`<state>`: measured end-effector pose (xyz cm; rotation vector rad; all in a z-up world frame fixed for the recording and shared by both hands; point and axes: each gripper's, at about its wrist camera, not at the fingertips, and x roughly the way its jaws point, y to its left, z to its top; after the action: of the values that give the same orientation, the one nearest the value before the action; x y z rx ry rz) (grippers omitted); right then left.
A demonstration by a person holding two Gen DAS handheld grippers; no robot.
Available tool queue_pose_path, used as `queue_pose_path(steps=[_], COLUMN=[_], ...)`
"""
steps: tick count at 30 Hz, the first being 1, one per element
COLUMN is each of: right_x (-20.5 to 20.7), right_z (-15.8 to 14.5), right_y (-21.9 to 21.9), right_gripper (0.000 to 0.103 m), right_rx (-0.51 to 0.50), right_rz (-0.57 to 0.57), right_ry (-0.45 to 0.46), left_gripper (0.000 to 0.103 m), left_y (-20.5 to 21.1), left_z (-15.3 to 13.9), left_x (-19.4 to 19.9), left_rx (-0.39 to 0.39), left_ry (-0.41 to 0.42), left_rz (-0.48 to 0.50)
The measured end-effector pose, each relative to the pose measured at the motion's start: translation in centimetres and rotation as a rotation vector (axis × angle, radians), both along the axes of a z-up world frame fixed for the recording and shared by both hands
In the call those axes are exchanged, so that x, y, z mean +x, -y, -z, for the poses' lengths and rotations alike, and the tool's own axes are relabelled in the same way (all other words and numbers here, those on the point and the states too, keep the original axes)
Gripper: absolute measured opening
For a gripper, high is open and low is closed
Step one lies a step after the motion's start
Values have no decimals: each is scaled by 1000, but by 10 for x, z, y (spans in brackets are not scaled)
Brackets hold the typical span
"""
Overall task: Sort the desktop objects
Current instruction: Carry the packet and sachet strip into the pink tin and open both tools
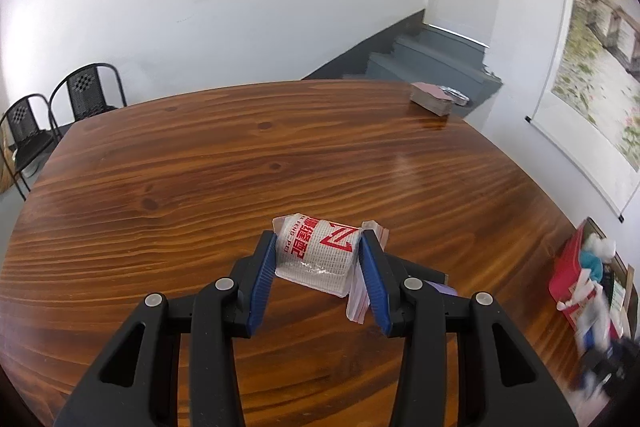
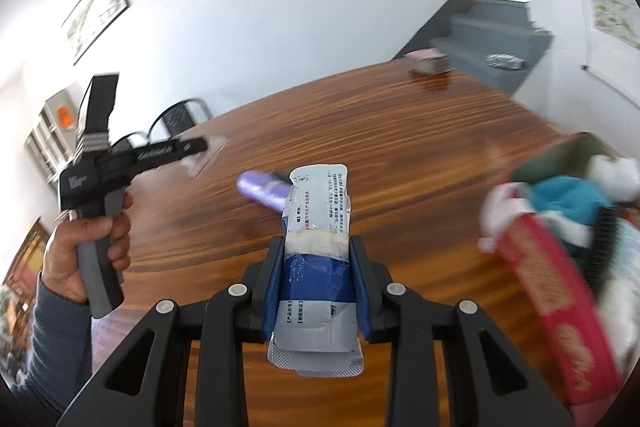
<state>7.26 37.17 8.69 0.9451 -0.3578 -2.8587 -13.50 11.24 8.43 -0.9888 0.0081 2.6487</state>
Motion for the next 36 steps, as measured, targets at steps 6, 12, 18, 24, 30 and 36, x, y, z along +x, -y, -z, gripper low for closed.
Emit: queue_pose_path(steps=[6,12,18,24,30,36], right_x=[39,65,76,74,69,55], right_z=[-17,-23,-14,-3,10,12], right_y=[-49,-96,-133,-164,-202,-215], right_gripper=[34,34,34,34,34,34], right_rx=[9,60,45,75,21,-35], right_rz=[162,321,436,531,598,523], right_ry=[-41,-54,-26,6,82,101], left_gripper=[45,45,45,45,45,45], left_y=[-25,-49,-74,-93,-109,-127], left_z=[1,0,-7,-9,-8,-7], left_x=[13,30,54,74,88,100], left_rx=[-24,-38,-41,-33,-16,-27], left_ry=[-5,-14,-39,-36,-18,-16], left_rz=[58,123,190,240,276,309])
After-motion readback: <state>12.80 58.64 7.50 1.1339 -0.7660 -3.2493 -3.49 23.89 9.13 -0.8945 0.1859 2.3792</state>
